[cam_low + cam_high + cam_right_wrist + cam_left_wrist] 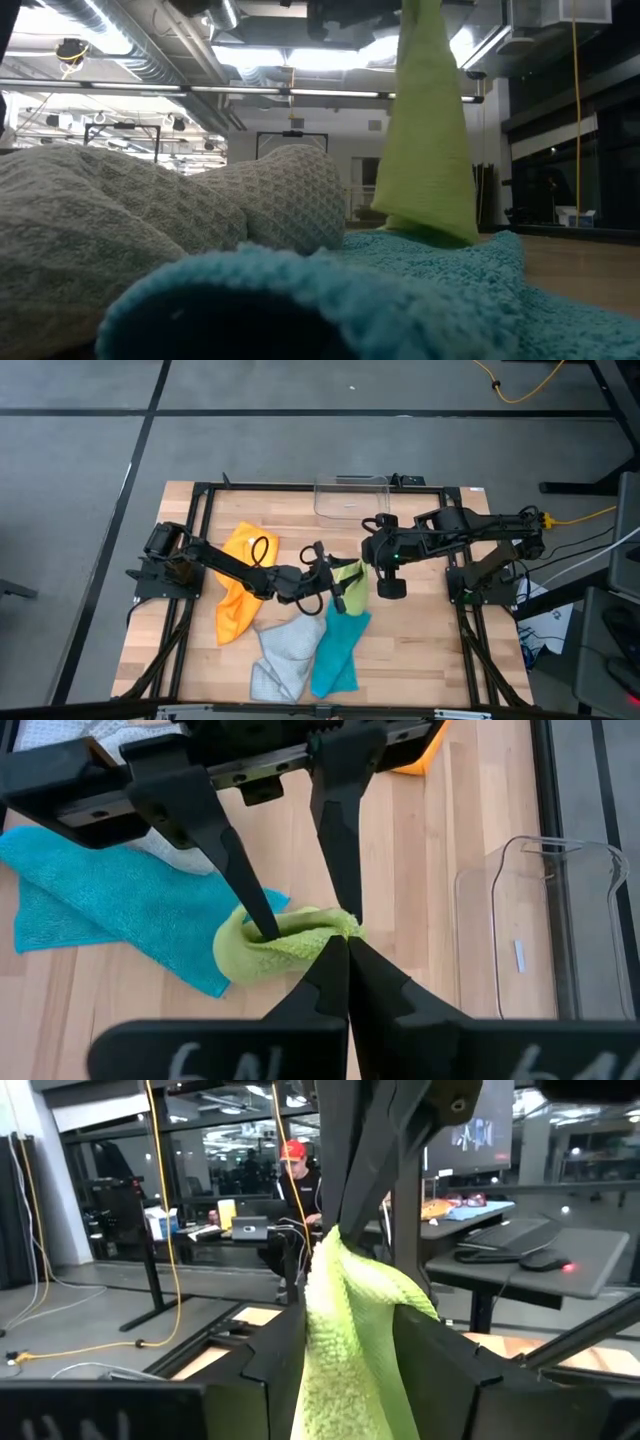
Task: Fold microfiber towels
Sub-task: Fold the green microfiber towel
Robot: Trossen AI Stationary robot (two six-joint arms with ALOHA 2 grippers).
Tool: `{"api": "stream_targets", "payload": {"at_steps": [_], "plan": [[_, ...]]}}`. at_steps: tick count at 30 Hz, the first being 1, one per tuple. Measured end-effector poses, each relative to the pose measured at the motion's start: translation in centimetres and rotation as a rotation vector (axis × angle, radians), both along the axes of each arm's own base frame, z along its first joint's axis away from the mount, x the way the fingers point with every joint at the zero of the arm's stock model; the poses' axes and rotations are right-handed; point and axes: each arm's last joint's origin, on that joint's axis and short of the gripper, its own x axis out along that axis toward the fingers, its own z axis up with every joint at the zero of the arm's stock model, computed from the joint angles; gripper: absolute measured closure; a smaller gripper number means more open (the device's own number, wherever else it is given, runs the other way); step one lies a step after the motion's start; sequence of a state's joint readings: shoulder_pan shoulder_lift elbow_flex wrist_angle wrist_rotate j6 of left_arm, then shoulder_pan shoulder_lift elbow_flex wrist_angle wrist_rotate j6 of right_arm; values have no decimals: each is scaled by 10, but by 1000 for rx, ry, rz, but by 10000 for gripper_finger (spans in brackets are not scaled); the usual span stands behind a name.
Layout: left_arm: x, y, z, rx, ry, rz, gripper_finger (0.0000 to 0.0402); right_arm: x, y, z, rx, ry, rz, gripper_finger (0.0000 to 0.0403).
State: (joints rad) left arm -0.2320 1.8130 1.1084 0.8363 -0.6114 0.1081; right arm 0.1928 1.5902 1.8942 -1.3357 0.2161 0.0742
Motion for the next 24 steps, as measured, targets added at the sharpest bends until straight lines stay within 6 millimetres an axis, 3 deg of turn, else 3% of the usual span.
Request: {"api": "stream_targets", "payload": {"at_steps": [13, 24], "plan": [[4, 20, -10, -53, 71, 57, 255, 3, 1, 2, 4, -39, 6, 403], [-2, 11, -21, -39, 184, 237, 255, 3, 1, 1, 3, -31, 4, 402]]}}
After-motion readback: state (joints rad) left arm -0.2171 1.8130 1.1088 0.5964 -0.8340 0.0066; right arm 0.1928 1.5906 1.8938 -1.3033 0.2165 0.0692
